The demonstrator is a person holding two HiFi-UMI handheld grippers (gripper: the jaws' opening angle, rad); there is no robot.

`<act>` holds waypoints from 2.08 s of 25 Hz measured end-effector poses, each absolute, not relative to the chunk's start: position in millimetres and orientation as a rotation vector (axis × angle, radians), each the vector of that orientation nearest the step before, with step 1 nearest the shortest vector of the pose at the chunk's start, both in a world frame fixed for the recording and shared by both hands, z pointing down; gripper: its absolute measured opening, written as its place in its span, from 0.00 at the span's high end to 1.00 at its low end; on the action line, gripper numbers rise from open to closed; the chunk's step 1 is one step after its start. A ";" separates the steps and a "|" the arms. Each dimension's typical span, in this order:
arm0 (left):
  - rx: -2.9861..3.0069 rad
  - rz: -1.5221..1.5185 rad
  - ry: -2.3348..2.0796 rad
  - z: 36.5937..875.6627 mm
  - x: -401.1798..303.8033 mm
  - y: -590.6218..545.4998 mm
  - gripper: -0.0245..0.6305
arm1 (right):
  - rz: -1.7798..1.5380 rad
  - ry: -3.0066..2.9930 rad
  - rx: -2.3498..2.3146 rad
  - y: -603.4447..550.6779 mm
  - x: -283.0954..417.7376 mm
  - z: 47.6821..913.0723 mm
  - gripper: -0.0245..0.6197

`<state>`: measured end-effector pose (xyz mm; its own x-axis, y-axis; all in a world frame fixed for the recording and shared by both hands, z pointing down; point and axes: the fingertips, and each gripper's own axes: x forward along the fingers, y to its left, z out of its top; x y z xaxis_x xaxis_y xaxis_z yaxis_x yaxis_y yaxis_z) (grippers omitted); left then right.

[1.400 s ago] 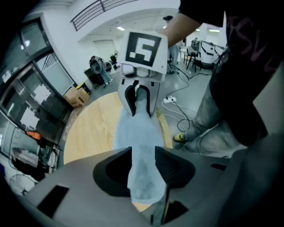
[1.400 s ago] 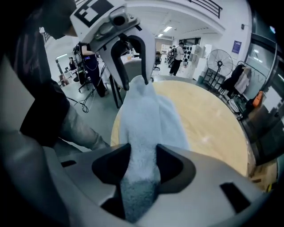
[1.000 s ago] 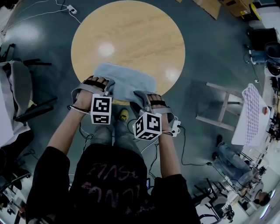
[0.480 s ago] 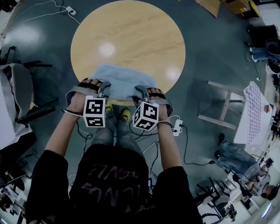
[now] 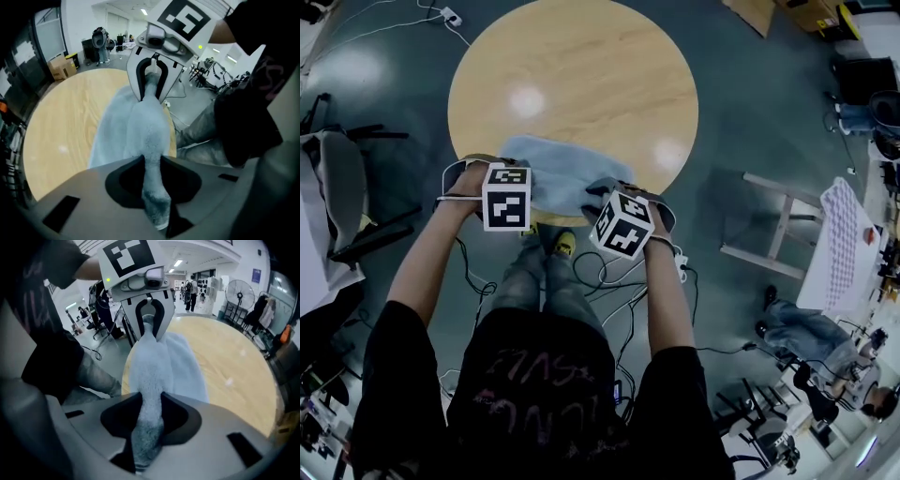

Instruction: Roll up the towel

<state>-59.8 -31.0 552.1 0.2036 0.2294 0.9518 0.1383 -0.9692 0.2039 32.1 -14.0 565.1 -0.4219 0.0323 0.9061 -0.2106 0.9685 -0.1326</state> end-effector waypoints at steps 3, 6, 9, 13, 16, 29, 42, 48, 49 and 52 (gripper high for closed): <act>2.296 1.804 0.484 534.0 -61.2 -21.1 0.83 | 0.434 -2.024 -0.005 -1.6 32.2 548.8 0.81; 2.191 1.724 0.580 524.0 -63.7 -12.9 0.83 | 0.626 -2.018 -0.125 11.5 34.6 537.5 0.81; 2.164 1.697 0.580 531.1 -65.2 -19.0 0.83 | 0.684 -1.993 -0.129 8.4 32.9 542.7 0.81; 2.266 1.768 0.442 544.5 -61.9 -49.4 0.81 | 0.467 -2.019 0.051 -28.8 33.6 553.6 0.75; 2.342 1.803 0.362 546.6 -56.8 -66.3 0.78 | 0.356 -2.027 0.162 -46.8 40.2 554.0 0.71; 2.685 1.853 -0.108 551.8 -49.4 -119.0 0.79 | 0.041 -2.028 0.519 -79.2 52.2 555.0 0.70; 2.746 1.681 -0.420 515.9 -58.0 -130.9 0.79 | 0.141 -2.119 0.750 -84.9 59.6 523.2 0.73; 2.748 1.497 -0.607 488.8 -63.1 -130.8 0.81 | 0.170 -2.166 0.889 -82.4 62.5 499.4 0.76; 2.747 1.465 -0.637 483.6 -63.3 -130.6 0.83 | 0.171 -2.170 0.913 -81.2 63.0 495.5 0.77; 2.750 1.370 -0.738 467.6 -64.9 -127.9 0.89 | 0.186 -2.188 0.998 -75.9 65.7 482.4 0.81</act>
<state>-64.9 -127.9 467.6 0.5151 -0.4143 0.7504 -0.3985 -0.8908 -0.2183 65.7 -75.9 482.4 -0.4465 -0.6037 0.6605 -0.7065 0.6908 0.1537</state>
